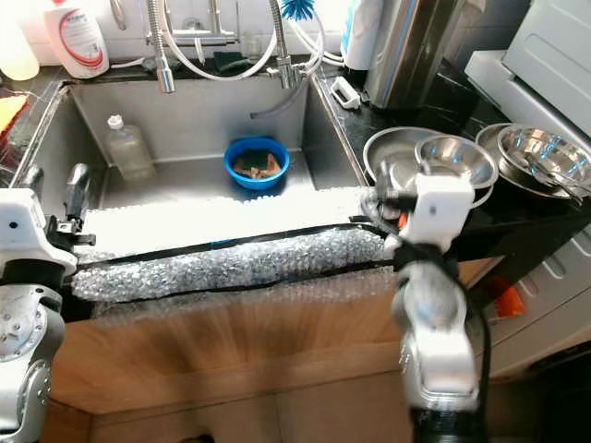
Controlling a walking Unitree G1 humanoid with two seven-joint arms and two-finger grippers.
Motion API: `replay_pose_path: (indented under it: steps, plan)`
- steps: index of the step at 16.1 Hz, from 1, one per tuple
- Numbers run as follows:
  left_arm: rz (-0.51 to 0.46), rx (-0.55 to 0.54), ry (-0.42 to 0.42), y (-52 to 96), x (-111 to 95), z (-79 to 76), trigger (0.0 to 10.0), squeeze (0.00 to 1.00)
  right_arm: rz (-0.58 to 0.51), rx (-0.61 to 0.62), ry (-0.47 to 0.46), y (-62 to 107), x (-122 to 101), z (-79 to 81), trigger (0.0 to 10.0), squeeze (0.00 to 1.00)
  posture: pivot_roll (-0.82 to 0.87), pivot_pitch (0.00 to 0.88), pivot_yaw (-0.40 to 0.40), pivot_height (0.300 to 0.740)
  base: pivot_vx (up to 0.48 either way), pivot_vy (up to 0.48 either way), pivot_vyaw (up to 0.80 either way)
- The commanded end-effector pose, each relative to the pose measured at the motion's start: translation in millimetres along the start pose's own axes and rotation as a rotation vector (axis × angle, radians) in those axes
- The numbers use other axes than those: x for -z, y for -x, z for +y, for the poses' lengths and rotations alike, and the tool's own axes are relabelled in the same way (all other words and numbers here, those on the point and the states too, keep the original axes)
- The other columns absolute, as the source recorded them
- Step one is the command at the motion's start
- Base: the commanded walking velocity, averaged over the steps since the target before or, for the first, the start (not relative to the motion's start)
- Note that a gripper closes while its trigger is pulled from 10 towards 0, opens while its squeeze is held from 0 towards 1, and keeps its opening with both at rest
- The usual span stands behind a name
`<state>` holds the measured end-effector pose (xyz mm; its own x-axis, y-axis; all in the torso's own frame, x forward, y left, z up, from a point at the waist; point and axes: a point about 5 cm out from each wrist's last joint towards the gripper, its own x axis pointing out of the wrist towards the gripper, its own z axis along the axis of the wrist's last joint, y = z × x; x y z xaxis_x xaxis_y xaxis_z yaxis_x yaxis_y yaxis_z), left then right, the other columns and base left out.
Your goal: Kitchen organization
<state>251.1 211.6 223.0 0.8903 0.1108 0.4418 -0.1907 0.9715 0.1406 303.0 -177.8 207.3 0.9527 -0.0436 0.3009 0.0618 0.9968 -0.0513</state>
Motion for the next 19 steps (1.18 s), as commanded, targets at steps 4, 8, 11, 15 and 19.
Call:
replay_pose_path:
  steps: [4, 8, 11, 15, 19]
  plan:
    - [0.026, 0.005, 0.005, -1.8, 4, -1.3, 10.0, 0.00, 0.127, 0.087, -0.001, -31.2, -12, -23.0, 10.0, 0.00, 0.03, 0.136, -0.059, 0.740, 0.000, 0.000, 0.00]
    - [0.025, 0.018, 0.011, -4.1, 5, -2.9, 10.0, 0.00, 0.243, 0.030, 0.080, -56.3, -21, -25.6, 10.0, 0.00, 0.02, 0.139, -0.046, 0.740, 0.000, 0.000, 0.00]
    - [0.023, 0.028, 0.019, -5.9, 5, -4.8, 10.0, 0.00, 0.305, 0.041, 0.019, -69.0, -16, -26.4, 10.0, 0.00, 0.02, 0.137, -0.040, 0.740, 0.000, 0.000, 0.00]
    - [0.025, 0.044, 0.029, -7.7, 6, -6.4, 10.0, 0.00, 0.404, 0.020, 0.049, -83.7, -9, -24.4, 10.0, 0.00, 0.02, 0.136, -0.038, 0.740, 0.000, 0.000, 0.00]
    - [0.026, 0.047, 0.033, -7.7, 7, -6.7, 10.0, 0.00, 0.414, 0.037, 0.076, -89.5, -10, -25.6, 10.0, 0.00, 0.02, 0.136, -0.041, 0.740, 0.000, 0.000, 0.00]
